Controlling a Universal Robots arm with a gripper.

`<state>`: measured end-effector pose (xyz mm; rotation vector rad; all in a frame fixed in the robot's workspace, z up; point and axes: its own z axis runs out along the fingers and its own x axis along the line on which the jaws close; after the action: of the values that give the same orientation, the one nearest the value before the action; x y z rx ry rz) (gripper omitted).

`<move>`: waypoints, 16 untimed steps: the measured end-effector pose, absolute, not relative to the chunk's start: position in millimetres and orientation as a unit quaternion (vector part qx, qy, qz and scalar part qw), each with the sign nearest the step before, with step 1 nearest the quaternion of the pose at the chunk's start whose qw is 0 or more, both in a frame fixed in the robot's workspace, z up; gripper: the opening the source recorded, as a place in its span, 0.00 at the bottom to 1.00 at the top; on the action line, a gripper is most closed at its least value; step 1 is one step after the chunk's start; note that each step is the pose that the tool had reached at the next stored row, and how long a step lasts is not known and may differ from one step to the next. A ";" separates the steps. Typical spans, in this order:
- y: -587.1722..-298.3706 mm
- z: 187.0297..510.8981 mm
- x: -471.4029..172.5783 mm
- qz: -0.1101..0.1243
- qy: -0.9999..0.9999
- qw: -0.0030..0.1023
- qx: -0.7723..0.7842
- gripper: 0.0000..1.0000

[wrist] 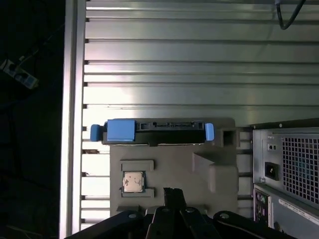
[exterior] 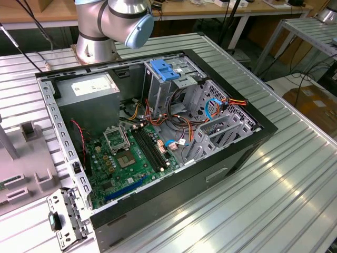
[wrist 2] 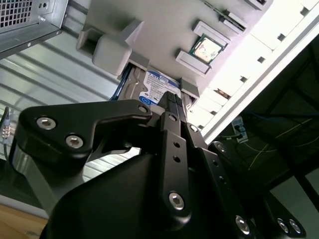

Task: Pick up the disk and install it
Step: 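Pick up the disk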

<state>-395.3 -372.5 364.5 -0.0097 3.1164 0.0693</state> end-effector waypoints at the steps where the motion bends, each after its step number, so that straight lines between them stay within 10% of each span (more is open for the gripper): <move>1: -372.4 364.5 -395.3 0.022 1.000 0.012 -0.008 0.11; 16: -372.4 364.5 -395.3 0.023 0.997 0.011 -0.069 0.11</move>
<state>-395.3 -372.4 364.5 -0.2146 3.1121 0.0717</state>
